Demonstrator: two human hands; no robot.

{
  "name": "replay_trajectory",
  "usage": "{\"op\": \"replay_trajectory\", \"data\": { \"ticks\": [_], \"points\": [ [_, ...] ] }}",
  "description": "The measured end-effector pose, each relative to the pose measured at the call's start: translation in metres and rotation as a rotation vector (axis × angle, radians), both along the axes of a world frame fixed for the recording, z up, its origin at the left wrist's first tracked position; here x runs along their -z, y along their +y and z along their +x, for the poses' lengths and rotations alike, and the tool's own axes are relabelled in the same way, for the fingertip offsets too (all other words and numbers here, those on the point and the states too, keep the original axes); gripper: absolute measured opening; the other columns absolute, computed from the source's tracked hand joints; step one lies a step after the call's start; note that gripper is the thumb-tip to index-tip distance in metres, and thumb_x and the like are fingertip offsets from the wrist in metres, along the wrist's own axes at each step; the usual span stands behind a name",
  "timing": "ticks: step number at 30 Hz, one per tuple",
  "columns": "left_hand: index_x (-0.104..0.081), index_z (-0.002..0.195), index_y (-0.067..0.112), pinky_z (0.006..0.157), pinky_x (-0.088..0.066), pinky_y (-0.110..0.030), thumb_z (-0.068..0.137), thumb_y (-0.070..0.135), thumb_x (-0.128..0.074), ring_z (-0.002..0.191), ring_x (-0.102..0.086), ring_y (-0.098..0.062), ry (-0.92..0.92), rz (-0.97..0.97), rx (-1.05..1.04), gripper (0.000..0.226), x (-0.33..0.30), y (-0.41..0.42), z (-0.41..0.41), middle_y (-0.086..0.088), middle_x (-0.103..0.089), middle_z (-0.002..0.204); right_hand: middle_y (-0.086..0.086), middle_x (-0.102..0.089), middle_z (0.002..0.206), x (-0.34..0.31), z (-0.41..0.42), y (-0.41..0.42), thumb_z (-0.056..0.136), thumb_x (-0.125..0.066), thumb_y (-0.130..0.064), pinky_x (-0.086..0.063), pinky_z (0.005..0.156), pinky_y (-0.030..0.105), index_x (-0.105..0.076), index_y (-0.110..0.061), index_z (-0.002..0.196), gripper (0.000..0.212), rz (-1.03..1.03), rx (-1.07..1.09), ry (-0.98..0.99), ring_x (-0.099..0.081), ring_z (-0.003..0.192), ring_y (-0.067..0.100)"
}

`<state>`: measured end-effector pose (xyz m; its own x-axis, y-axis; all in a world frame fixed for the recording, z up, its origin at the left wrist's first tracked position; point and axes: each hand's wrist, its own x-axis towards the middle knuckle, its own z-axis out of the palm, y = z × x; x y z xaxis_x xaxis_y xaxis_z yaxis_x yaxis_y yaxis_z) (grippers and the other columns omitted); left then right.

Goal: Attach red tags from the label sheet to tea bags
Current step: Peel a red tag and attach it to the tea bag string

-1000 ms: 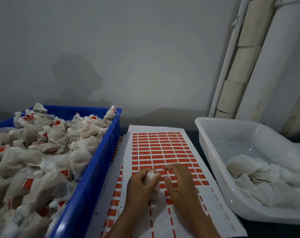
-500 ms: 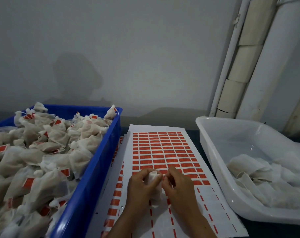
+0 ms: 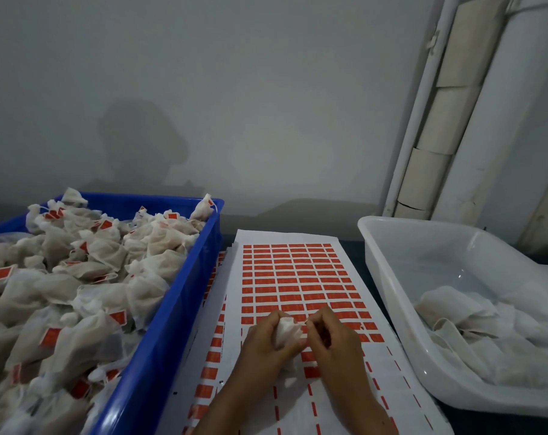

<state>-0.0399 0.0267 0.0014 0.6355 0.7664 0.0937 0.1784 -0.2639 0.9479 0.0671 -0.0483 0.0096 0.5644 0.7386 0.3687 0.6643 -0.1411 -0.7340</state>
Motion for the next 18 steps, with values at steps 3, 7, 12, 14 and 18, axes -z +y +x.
{"op": "replay_trajectory", "data": {
  "ticks": [3, 7, 12, 14, 18],
  "points": [
    [-0.049, 0.093, 0.038, 0.068, -0.051, -0.010, 0.076, 0.049, -0.062, 0.087, -0.061, -0.007, 0.026, -0.005, -0.033, 0.025, 0.000, 0.001, -0.002, 0.022, -0.056, 0.096, -0.021, -0.058, 0.085, 0.001, -0.002, 0.001, 0.086, -0.051, -0.036, -0.043, 0.069, 0.003, -0.051, -0.031, 0.090, 0.006, -0.010, 0.003, -0.009, -0.062, 0.073, 0.005],
    [-0.050, 0.101, 0.038, 0.065, -0.048, -0.010, 0.084, 0.044, -0.058, 0.093, -0.058, -0.009, -0.027, -0.151, -0.046, 0.020, -0.001, 0.002, -0.005, 0.022, -0.055, 0.101, -0.021, -0.057, 0.084, 0.001, -0.003, 0.001, 0.081, -0.043, -0.045, -0.045, 0.072, 0.006, -0.051, -0.030, 0.089, 0.018, 0.020, 0.041, 0.020, -0.061, 0.072, 0.004],
    [-0.062, 0.092, 0.025, 0.055, -0.047, -0.006, 0.087, 0.029, -0.058, 0.082, -0.064, -0.008, -0.204, -0.279, -0.068, 0.008, -0.008, 0.002, -0.004, 0.018, -0.067, 0.083, -0.021, -0.060, 0.088, 0.000, -0.006, 0.000, 0.077, -0.043, -0.047, -0.046, 0.077, 0.007, -0.055, -0.030, 0.092, 0.025, 0.023, 0.047, 0.041, -0.062, 0.073, 0.004],
    [-0.065, 0.086, 0.024, 0.053, -0.046, -0.007, 0.087, 0.026, -0.058, 0.080, -0.064, -0.011, -0.227, -0.345, -0.071, 0.007, -0.009, 0.002, -0.004, 0.018, -0.068, 0.075, -0.022, -0.060, 0.088, 0.000, -0.006, 0.000, 0.077, -0.044, -0.045, -0.042, 0.072, 0.001, -0.055, -0.031, 0.091, 0.023, 0.005, 0.033, 0.031, -0.061, 0.072, 0.001],
    [-0.060, 0.077, 0.024, 0.051, -0.043, -0.008, 0.089, 0.022, -0.056, 0.076, -0.058, -0.011, -0.225, -0.410, -0.099, 0.013, -0.010, 0.002, -0.007, 0.014, -0.063, 0.072, -0.022, -0.062, 0.086, 0.001, -0.007, 0.000, 0.085, -0.056, -0.029, -0.041, 0.068, -0.001, -0.060, -0.031, 0.090, 0.006, -0.013, 0.015, -0.020, -0.061, 0.069, 0.000]
  ]
}}
